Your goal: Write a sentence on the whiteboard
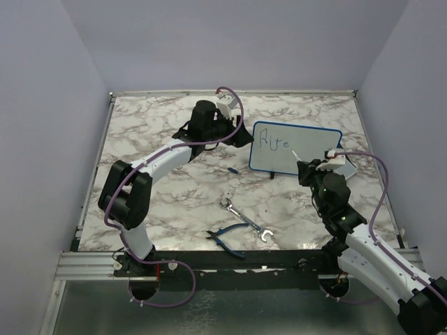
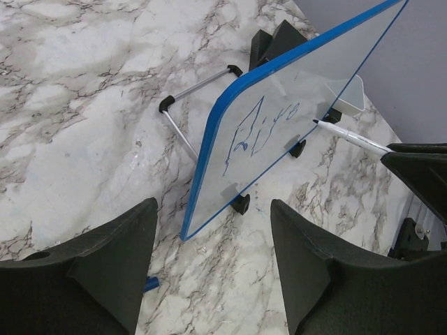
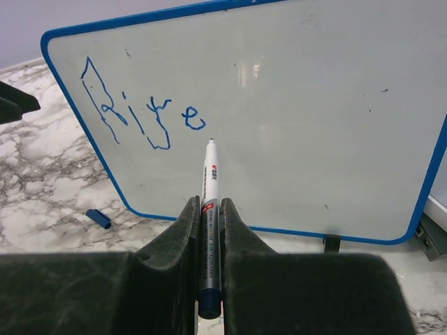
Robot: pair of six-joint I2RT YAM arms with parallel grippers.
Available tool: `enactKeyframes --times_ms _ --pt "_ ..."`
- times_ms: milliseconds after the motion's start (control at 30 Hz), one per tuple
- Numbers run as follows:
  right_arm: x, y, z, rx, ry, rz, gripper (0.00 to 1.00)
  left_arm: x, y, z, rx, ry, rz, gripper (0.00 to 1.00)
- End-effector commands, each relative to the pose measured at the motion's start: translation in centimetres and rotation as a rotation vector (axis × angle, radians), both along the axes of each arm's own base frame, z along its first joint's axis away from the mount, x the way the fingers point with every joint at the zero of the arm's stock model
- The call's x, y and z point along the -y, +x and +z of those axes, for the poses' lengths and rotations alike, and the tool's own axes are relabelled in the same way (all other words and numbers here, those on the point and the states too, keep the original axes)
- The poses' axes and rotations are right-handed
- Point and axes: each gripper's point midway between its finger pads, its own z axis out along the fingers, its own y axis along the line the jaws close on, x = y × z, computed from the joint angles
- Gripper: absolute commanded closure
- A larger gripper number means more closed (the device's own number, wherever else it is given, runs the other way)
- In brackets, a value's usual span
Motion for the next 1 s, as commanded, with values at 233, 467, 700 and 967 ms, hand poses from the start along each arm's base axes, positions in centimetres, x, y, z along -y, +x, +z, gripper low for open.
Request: enactKeyframes --times_ms 233,467,700,967 --pt "1.1 0.5 -1.1 -0.009 -0.007 -0.071 0.99 0.0 -0.3 0.3 0.005 -0.002 -0.011 0.34" --pt "0.9 0.8 -1.3 -0.009 -0.017 -0.065 0.99 0.0 -0.4 0.5 0.010 -0.003 -0.014 0.34" --pt "1.0 1.0 -1.6 -0.012 -0.028 -0.076 0.99 0.0 -0.3 0.6 0.011 -0.003 -0.013 0.34" --pt "1.5 1.0 -2.0 -0.027 -0.033 -0.105 0.99 0.0 -0.4 0.6 0.011 -0.004 -0.013 0.35"
